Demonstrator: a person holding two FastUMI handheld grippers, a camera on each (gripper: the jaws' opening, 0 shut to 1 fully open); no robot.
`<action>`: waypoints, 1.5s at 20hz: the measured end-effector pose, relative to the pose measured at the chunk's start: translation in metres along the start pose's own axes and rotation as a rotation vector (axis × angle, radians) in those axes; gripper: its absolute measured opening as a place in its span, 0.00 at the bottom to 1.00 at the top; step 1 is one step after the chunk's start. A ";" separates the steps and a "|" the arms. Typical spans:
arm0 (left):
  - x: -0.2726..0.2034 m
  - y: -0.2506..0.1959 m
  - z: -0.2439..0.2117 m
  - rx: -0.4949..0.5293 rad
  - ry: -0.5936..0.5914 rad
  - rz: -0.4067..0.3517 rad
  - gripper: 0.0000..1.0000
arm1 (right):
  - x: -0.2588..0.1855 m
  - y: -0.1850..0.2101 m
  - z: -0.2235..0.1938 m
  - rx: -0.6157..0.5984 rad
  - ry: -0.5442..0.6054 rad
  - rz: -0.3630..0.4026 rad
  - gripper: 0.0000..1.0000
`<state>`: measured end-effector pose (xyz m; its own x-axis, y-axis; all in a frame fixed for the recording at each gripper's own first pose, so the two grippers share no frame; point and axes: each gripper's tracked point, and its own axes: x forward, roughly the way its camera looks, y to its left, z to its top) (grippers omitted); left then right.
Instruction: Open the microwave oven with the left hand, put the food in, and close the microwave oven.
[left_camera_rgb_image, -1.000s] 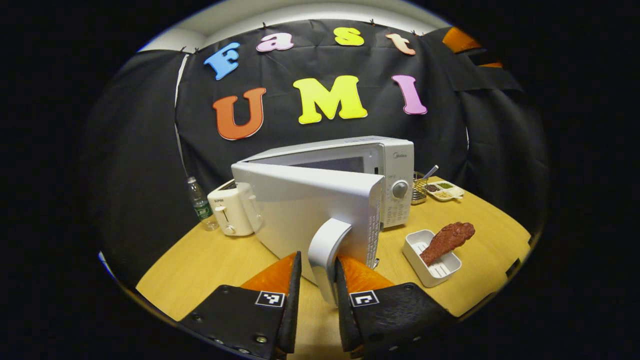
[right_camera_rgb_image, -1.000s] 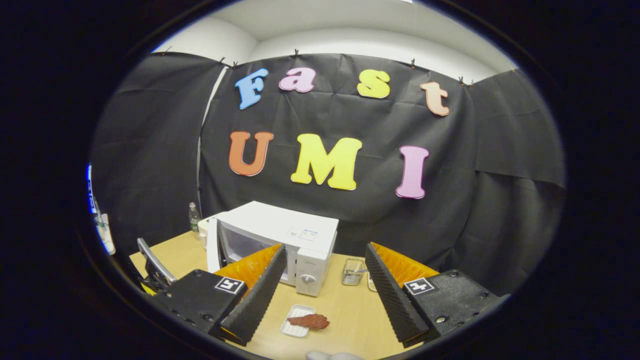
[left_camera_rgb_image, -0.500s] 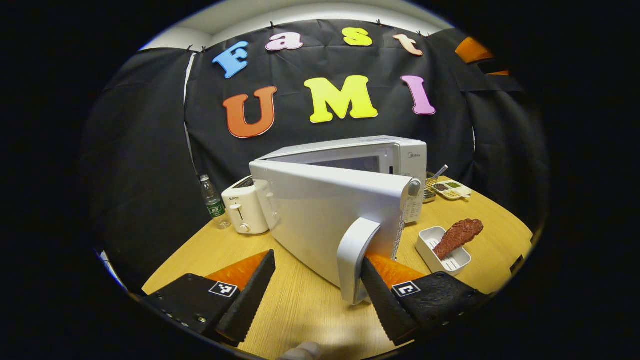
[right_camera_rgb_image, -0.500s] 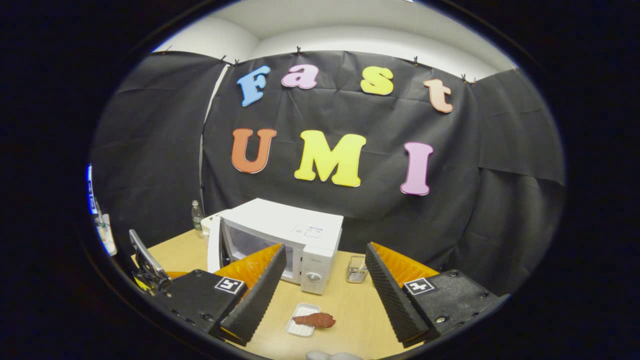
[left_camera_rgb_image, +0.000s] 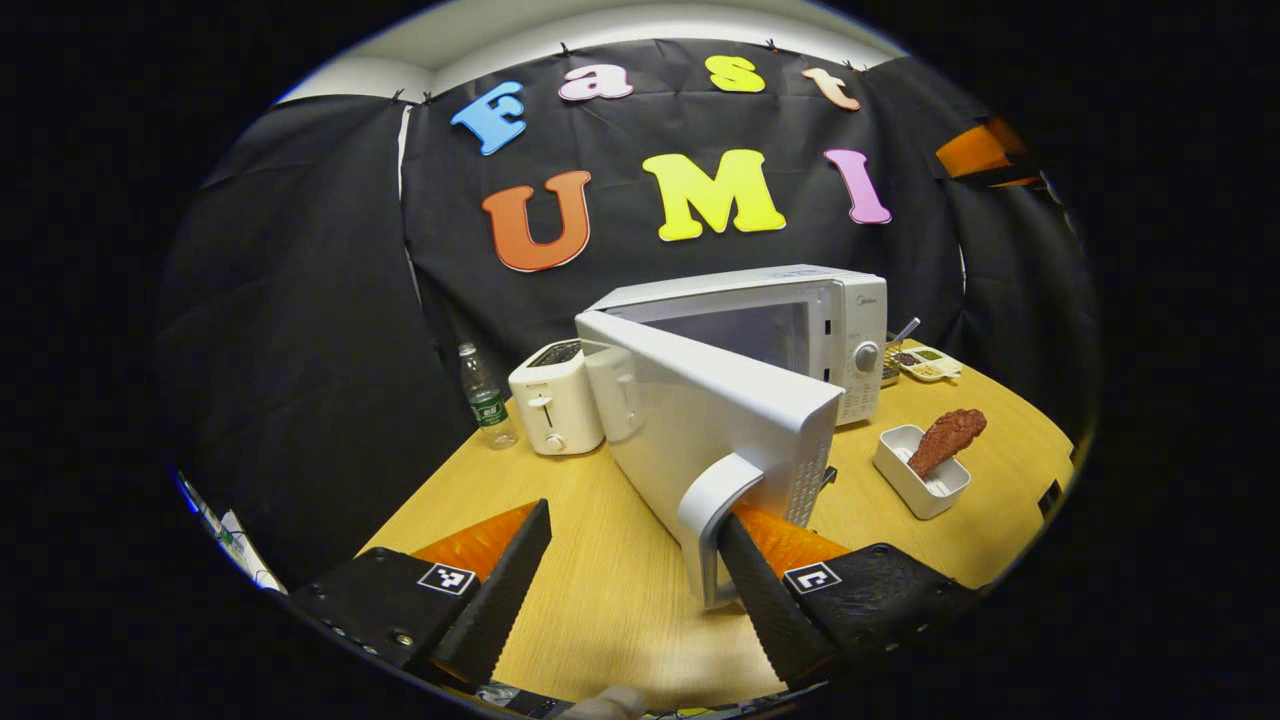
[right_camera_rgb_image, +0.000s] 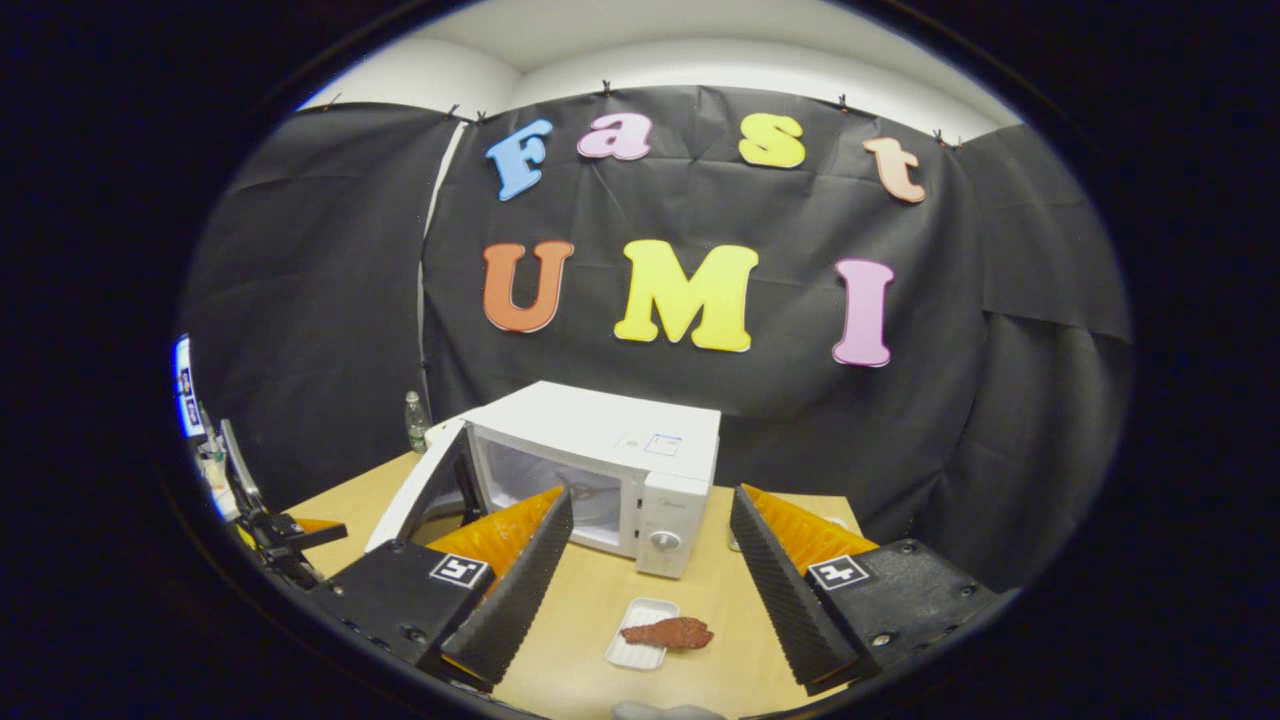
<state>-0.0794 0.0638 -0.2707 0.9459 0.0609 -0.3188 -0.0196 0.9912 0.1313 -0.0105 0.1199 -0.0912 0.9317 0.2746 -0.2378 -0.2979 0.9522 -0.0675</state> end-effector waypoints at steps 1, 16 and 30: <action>-0.001 0.007 -0.002 -0.006 0.004 -0.006 0.96 | 0.002 0.002 -0.005 0.000 0.012 0.002 1.00; -0.019 0.092 -0.027 -0.012 0.054 -0.004 0.96 | 0.040 -0.009 -0.060 0.046 0.121 -0.081 1.00; -0.034 0.154 -0.038 0.007 0.100 0.159 0.96 | 0.056 -0.080 -0.149 0.169 0.296 -0.132 1.00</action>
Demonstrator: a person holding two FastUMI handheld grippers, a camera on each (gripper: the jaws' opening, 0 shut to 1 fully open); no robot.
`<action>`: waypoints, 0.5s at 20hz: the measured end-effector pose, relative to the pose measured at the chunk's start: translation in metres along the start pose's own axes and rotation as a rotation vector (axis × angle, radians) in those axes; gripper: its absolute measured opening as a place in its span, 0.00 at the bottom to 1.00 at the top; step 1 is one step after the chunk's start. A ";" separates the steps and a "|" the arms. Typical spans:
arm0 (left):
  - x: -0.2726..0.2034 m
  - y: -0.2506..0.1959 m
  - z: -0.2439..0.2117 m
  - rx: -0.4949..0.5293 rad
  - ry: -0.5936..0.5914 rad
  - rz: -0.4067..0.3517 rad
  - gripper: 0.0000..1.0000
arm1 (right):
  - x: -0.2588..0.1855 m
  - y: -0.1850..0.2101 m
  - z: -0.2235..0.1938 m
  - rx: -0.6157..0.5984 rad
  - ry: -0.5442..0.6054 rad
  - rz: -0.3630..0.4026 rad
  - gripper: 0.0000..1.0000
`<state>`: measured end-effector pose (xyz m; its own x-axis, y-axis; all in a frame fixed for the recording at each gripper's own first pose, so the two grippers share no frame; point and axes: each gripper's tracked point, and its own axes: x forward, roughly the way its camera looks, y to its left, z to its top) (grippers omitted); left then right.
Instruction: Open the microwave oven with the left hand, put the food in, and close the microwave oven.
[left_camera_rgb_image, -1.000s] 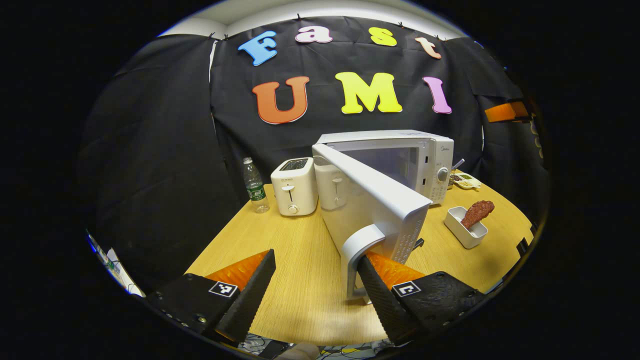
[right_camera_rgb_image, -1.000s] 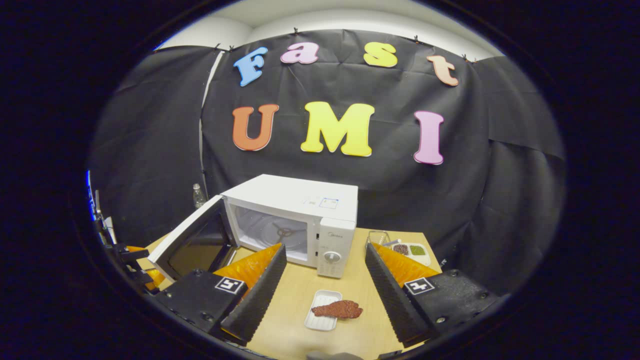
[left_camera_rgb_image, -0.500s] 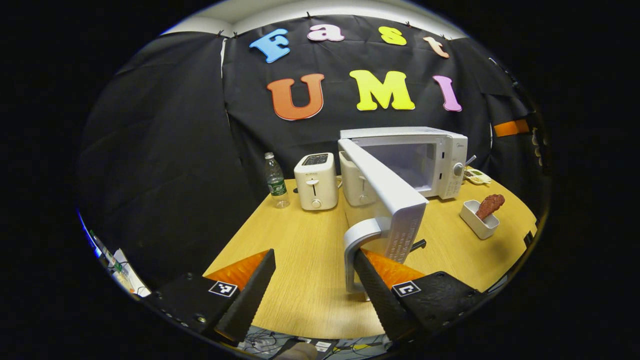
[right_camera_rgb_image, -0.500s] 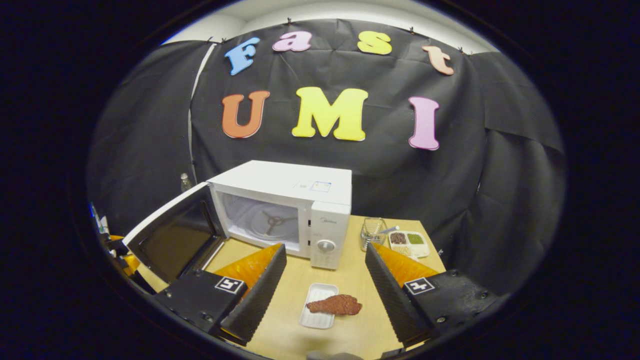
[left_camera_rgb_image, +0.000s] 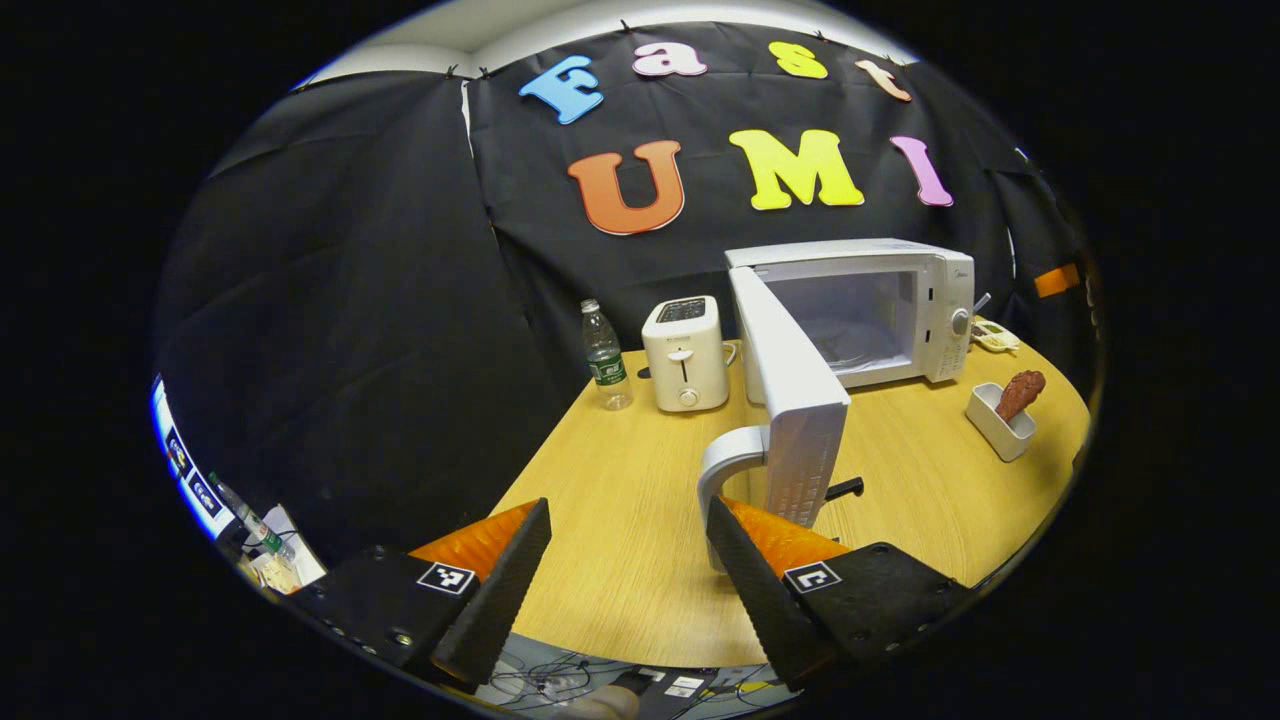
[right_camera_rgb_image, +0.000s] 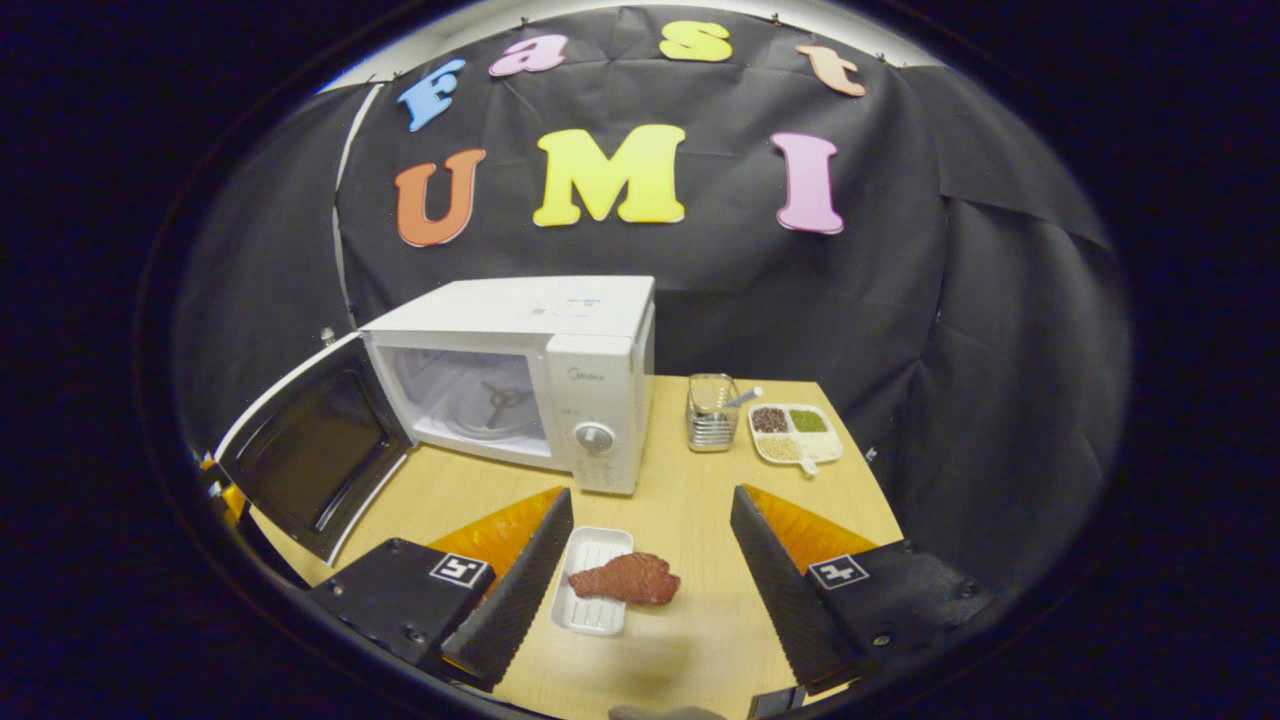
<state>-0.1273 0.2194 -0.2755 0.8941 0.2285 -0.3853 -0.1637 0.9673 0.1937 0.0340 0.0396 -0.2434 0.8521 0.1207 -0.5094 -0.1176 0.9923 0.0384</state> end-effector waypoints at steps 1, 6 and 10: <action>-0.005 0.001 0.002 -0.004 -0.002 0.005 0.96 | 0.006 -0.005 -0.012 0.033 0.039 0.021 1.00; -0.031 -0.039 0.026 -0.095 -0.014 -0.038 0.96 | 0.042 -0.016 -0.073 0.183 0.214 0.131 0.84; -0.040 -0.085 0.063 -0.133 -0.055 -0.087 0.96 | 0.068 -0.003 -0.101 0.270 0.310 0.255 0.80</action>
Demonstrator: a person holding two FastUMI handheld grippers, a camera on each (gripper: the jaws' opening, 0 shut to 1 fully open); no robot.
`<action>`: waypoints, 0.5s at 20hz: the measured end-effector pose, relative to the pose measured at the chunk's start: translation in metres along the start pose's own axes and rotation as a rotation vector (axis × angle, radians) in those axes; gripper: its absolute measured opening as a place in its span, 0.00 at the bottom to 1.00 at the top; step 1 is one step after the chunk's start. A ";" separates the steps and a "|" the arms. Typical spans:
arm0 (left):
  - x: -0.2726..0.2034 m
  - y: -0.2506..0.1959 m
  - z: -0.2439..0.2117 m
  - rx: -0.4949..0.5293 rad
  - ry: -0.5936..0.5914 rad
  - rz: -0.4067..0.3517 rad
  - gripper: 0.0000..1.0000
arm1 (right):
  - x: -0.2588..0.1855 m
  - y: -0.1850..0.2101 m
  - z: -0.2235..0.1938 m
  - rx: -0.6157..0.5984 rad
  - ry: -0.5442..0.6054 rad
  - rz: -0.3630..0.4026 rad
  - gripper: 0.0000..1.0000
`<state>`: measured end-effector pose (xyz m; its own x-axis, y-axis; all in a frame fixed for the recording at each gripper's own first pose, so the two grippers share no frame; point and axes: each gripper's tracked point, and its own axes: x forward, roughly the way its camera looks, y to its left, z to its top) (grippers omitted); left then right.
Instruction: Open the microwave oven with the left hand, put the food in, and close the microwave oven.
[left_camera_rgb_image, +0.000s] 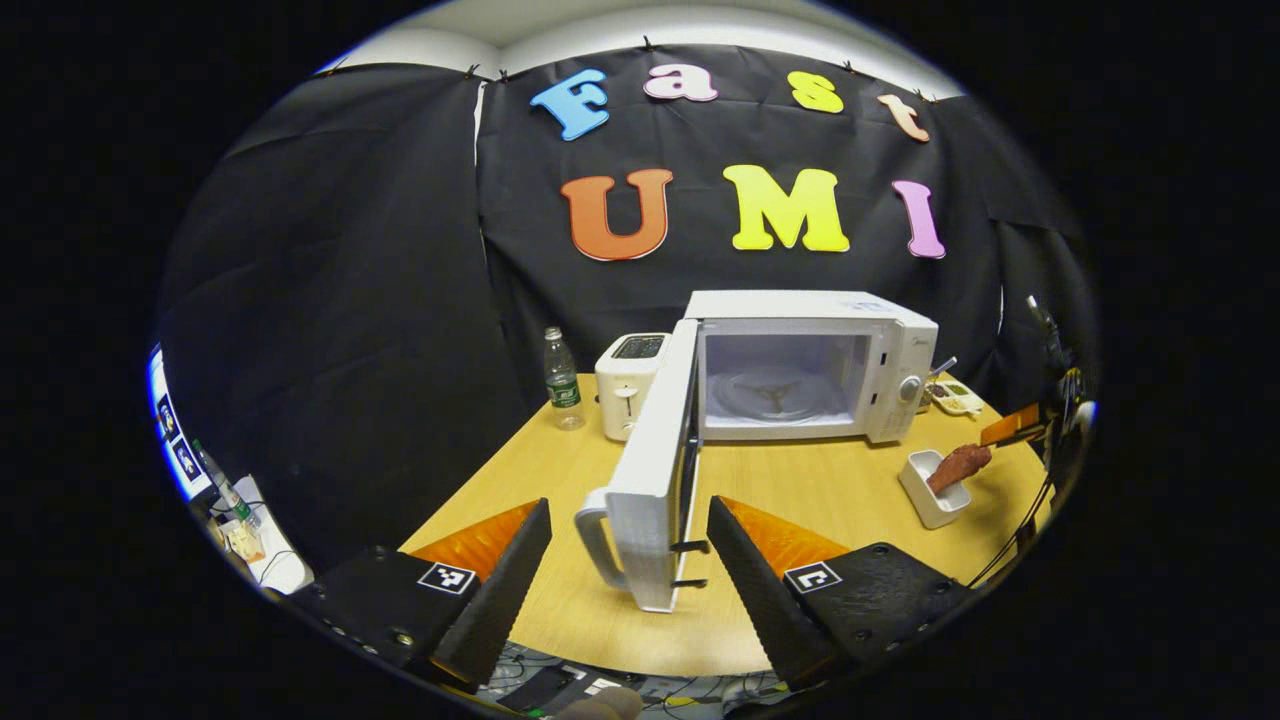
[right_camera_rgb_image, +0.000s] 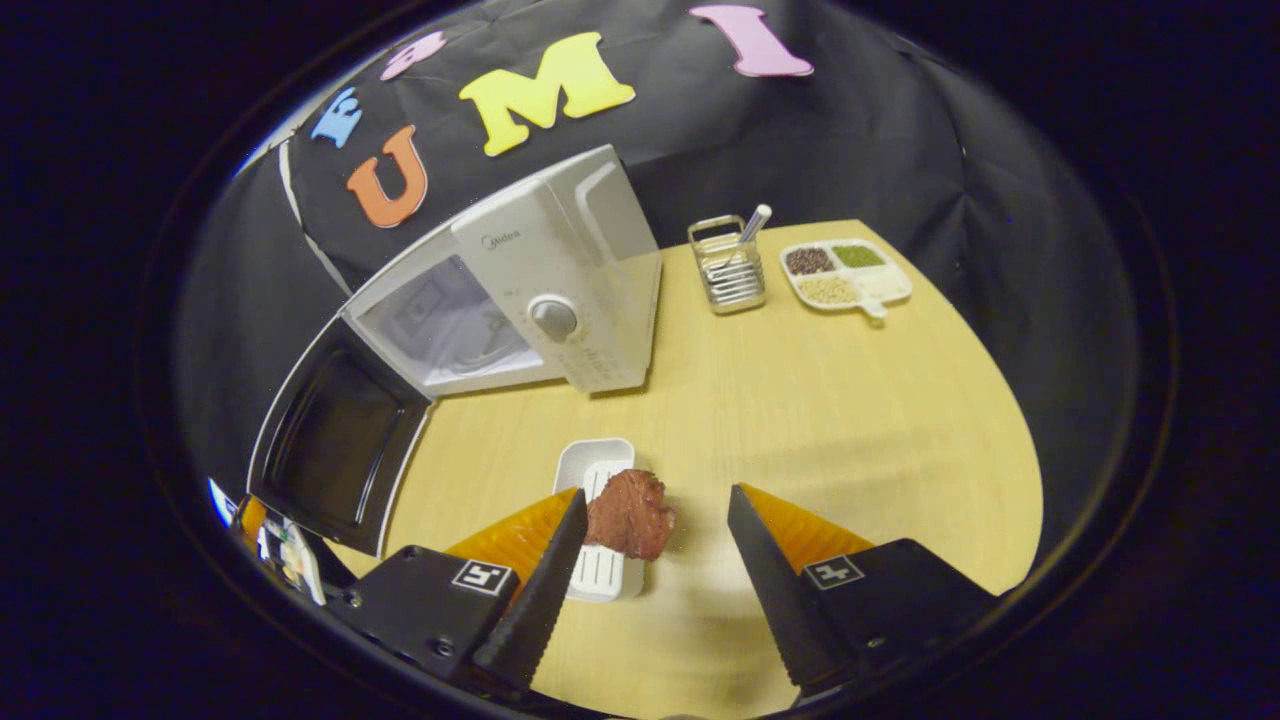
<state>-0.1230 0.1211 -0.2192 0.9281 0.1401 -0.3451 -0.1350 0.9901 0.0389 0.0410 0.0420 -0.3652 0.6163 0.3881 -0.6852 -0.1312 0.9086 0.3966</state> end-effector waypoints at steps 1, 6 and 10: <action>0.000 -0.011 0.007 0.006 -0.009 -0.008 0.96 | 0.006 0.002 -0.003 0.022 0.027 0.029 0.78; -0.003 -0.026 0.019 0.033 -0.008 0.017 0.96 | 0.026 0.010 -0.022 0.131 0.133 0.123 0.43; -0.008 -0.020 0.023 0.046 -0.008 0.040 0.96 | 0.028 0.010 -0.020 0.176 0.118 0.138 0.29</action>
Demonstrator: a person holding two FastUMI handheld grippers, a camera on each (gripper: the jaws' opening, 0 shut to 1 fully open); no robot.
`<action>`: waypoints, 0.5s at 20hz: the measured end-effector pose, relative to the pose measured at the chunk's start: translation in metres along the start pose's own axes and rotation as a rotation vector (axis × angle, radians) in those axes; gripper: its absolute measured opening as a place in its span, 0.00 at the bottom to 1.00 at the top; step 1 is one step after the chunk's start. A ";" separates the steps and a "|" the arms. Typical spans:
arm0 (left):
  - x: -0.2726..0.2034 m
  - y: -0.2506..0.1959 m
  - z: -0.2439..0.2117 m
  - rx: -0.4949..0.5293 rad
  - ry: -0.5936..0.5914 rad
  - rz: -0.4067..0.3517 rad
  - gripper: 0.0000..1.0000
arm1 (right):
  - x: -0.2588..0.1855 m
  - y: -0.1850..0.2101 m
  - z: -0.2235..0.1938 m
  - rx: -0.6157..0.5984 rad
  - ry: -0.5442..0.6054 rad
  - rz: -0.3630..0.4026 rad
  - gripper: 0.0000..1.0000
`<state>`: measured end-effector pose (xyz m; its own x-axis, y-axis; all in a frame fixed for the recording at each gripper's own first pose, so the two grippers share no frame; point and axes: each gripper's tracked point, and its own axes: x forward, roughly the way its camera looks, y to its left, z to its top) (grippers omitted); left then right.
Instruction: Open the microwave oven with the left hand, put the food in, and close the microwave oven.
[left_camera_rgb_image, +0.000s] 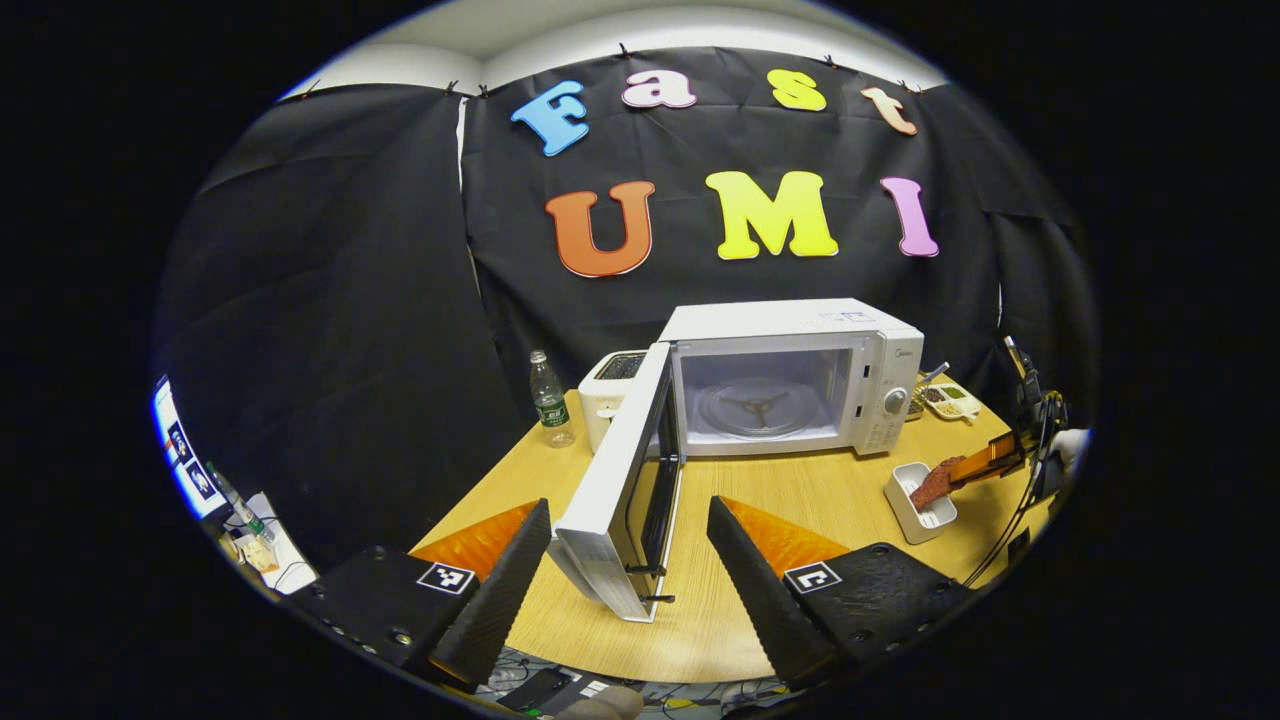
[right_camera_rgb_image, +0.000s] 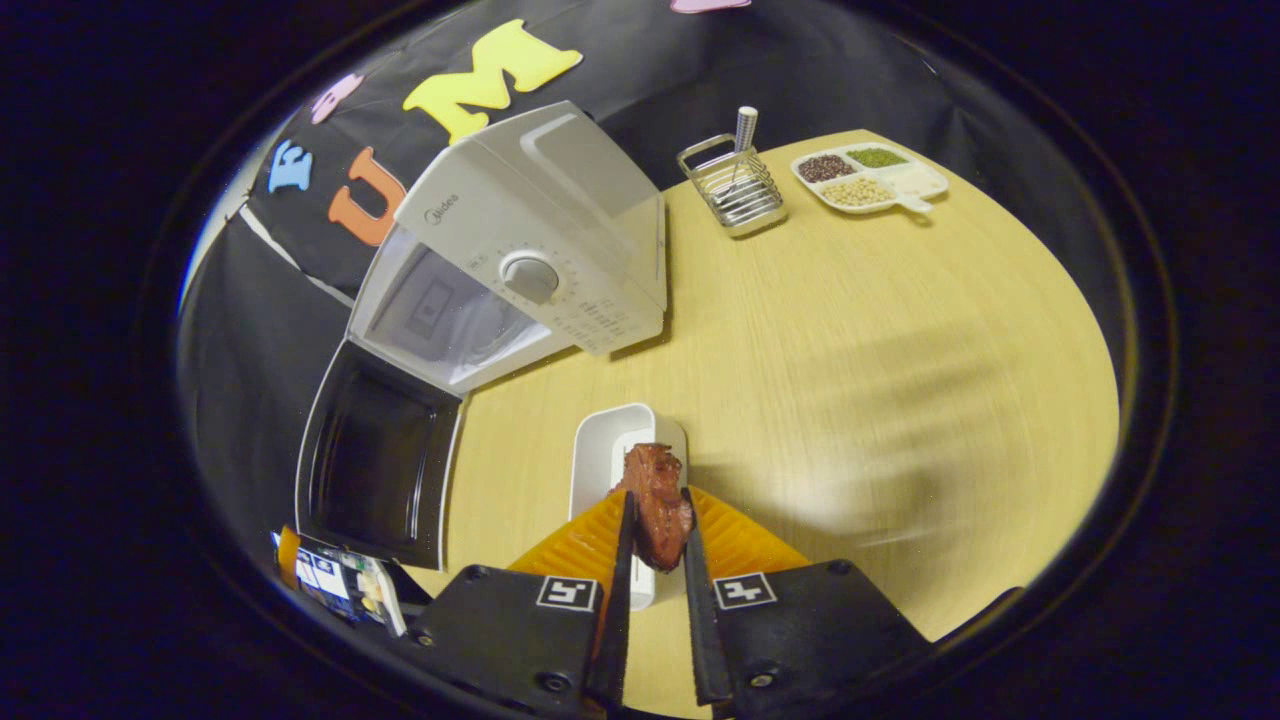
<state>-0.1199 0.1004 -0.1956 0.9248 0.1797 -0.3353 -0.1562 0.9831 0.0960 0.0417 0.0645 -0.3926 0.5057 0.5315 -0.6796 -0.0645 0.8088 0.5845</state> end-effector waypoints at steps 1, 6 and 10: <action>0.001 0.001 0.000 0.002 0.001 0.002 0.97 | 0.000 0.002 0.001 0.008 -0.002 0.015 0.19; 0.000 0.008 0.004 0.017 -0.007 0.005 0.97 | -0.004 0.017 0.005 -0.010 -0.018 0.029 0.17; -0.004 0.017 0.010 0.024 -0.022 0.004 0.97 | -0.021 0.043 0.018 -0.041 -0.069 0.042 0.16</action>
<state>-0.1230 0.1158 -0.1837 0.9318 0.1821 -0.3141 -0.1515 0.9812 0.1194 0.0437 0.0835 -0.3456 0.5598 0.5477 -0.6218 -0.1214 0.7965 0.5923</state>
